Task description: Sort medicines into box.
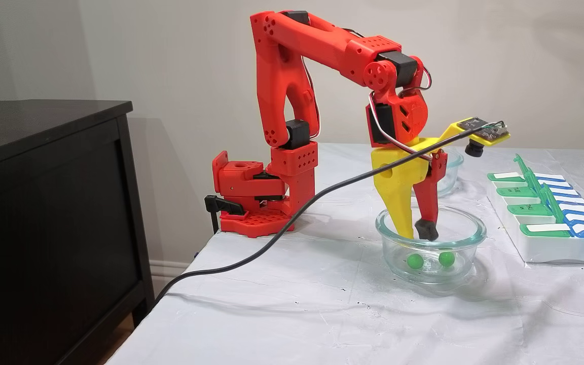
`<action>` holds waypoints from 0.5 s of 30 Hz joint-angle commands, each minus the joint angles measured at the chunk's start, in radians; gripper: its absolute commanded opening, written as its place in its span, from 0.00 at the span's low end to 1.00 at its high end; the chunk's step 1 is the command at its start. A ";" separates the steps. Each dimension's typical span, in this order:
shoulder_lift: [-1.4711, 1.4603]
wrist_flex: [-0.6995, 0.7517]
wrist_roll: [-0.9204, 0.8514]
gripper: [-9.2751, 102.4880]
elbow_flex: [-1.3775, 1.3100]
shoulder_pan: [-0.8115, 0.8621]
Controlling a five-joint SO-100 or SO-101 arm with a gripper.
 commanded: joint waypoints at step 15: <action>-0.164 -0.002 0.066 0.25 -0.150 -0.035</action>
